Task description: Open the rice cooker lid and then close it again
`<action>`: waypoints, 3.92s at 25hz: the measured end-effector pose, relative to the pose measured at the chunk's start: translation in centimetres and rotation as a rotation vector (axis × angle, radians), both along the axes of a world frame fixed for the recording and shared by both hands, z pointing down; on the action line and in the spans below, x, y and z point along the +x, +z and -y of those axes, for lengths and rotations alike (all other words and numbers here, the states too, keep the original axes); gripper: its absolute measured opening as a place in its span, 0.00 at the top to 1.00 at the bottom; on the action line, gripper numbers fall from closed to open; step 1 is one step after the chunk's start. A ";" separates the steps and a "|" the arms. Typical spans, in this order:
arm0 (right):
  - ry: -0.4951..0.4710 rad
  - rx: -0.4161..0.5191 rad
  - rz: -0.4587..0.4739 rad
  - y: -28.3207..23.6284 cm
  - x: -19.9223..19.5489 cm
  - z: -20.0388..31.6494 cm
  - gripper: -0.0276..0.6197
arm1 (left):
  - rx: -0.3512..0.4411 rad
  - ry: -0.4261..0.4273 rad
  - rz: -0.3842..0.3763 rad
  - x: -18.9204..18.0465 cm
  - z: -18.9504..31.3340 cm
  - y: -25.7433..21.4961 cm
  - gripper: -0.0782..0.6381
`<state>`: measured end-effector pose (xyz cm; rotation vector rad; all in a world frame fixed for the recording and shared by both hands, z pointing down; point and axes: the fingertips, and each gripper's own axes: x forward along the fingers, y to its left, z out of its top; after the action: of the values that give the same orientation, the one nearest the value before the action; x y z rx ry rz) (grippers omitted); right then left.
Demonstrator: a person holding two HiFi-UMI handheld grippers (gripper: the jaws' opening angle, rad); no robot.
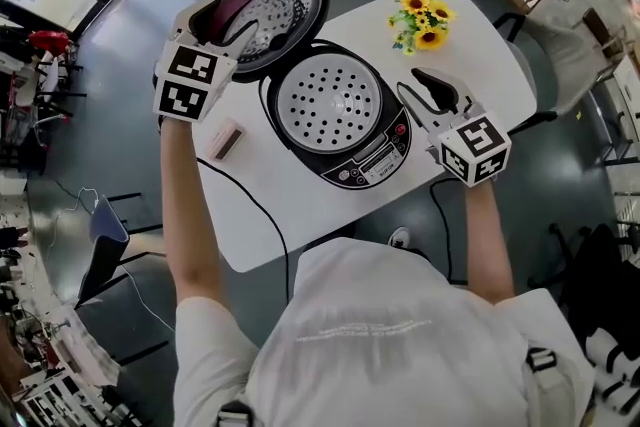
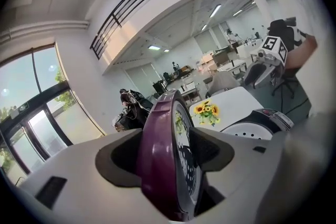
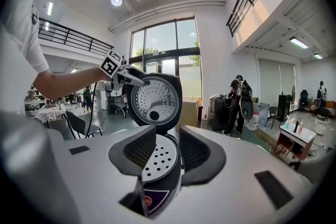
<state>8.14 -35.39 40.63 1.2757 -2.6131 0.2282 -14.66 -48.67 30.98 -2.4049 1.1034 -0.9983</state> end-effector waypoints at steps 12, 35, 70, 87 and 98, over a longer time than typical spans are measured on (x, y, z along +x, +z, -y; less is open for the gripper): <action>-0.010 0.008 0.004 -0.6 0.6 -1.4 0.72 | -0.010 0.016 -0.074 1.2 -2.0 -0.4 0.51; -0.060 0.013 0.019 -0.5 1.9 -5.9 0.73 | -0.071 0.054 -0.060 7.2 -11.8 3.8 0.58; -0.087 -0.014 -0.016 0.6 3.3 -8.7 0.73 | -0.257 0.164 -0.070 12.1 -21.1 17.5 0.56; -0.132 -0.046 -0.013 1.9 1.1 -8.0 0.73 | -0.311 0.181 -0.121 12.3 -21.6 19.7 0.59; -0.246 -0.110 -0.116 5.5 -4.3 -6.5 0.73 | -0.375 0.182 -0.161 12.5 -21.7 19.7 0.59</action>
<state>3.88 -28.91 46.16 0.8944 -2.5866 0.2427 -2.12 -26.99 50.73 -2.8677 0.7801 -1.0405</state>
